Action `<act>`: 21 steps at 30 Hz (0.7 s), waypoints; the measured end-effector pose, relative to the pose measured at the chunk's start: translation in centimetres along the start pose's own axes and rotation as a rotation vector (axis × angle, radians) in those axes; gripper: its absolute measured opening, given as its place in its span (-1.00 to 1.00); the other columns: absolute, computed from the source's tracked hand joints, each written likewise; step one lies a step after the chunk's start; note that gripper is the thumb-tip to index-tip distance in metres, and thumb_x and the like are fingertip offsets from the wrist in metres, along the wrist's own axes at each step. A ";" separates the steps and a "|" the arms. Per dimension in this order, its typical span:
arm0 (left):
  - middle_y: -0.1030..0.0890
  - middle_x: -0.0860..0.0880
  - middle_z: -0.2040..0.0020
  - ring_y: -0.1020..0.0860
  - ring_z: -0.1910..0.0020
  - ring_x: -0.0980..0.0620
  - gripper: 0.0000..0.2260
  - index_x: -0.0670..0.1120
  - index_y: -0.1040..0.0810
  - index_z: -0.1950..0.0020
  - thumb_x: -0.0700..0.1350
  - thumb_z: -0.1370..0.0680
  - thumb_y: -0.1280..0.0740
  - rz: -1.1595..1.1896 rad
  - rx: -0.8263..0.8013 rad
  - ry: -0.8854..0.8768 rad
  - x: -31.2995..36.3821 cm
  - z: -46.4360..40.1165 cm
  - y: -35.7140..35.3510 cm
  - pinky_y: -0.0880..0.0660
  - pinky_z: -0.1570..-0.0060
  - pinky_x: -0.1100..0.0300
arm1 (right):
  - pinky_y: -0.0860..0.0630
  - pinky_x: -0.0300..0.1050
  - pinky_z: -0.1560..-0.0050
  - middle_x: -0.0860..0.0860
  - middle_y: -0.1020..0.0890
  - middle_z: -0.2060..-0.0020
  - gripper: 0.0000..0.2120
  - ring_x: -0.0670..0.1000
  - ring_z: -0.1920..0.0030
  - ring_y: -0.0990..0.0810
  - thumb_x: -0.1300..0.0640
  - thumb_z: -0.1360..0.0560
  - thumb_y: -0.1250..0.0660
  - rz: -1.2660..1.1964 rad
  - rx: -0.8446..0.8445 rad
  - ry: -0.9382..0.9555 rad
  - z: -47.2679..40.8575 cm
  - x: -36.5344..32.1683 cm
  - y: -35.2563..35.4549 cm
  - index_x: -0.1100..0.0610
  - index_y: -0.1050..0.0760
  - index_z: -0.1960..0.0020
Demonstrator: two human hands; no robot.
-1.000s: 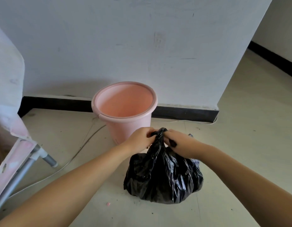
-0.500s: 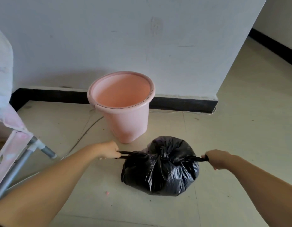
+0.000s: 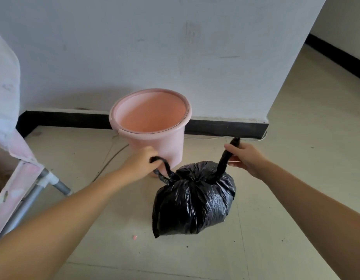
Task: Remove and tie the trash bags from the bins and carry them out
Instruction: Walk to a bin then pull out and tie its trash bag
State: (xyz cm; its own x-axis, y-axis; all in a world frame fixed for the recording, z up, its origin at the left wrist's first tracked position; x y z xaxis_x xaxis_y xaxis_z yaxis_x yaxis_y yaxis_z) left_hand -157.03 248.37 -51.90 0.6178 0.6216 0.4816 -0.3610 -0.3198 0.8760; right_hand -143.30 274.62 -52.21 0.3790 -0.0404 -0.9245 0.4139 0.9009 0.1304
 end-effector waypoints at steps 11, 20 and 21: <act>-0.44 -0.02 0.35 -0.48 0.52 0.05 -0.56 0.03 -0.26 -0.39 -0.05 -0.55 -0.32 0.418 -0.072 -0.042 9.6 -0.5 -0.9 -0.44 0.44 0.32 | -0.58 -0.29 0.22 0.02 -0.64 0.33 -0.85 -0.10 0.33 -0.61 0.26 -0.56 -0.24 0.119 -0.346 0.143 2.3 -3.9 -5.6 0.30 -0.55 -0.03; -0.50 0.10 0.46 -0.45 0.41 0.10 -0.89 -0.11 -0.50 0.19 -0.18 -0.55 -0.31 0.554 -0.068 0.007 9.3 -0.4 -0.9 -0.42 0.23 0.19 | -0.53 -0.18 0.03 0.07 -0.60 0.22 -0.72 -0.04 0.19 -0.54 0.11 -0.58 -0.21 0.348 -0.281 0.236 2.7 -4.0 -6.1 0.34 -0.54 -0.02; -0.51 0.05 0.37 -0.46 0.35 0.08 -0.89 -0.13 -0.50 0.18 -0.18 -0.55 -0.30 0.547 -0.040 0.009 9.3 -0.4 -0.8 -0.39 0.21 0.21 | -0.53 -0.10 -0.07 0.09 -0.62 0.16 -0.72 -0.03 0.13 -0.56 0.14 -0.58 -0.20 0.313 -0.276 0.235 2.7 -3.9 -6.1 0.34 -0.54 -0.07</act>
State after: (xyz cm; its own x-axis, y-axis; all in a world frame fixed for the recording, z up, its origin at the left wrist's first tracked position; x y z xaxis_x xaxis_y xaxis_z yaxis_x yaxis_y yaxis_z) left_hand -151.27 254.75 -48.17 0.3269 0.3782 0.8661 -0.6544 -0.5705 0.4962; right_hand -145.10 268.14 -48.47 0.2399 0.3214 -0.9160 0.0625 0.9365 0.3450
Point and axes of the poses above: each hand's wrist, its own z-axis away from the middle knuckle, its own y-axis out of the back of the hand, x = y × z, the point moved 4 cm from there along -z, towards the middle knuckle
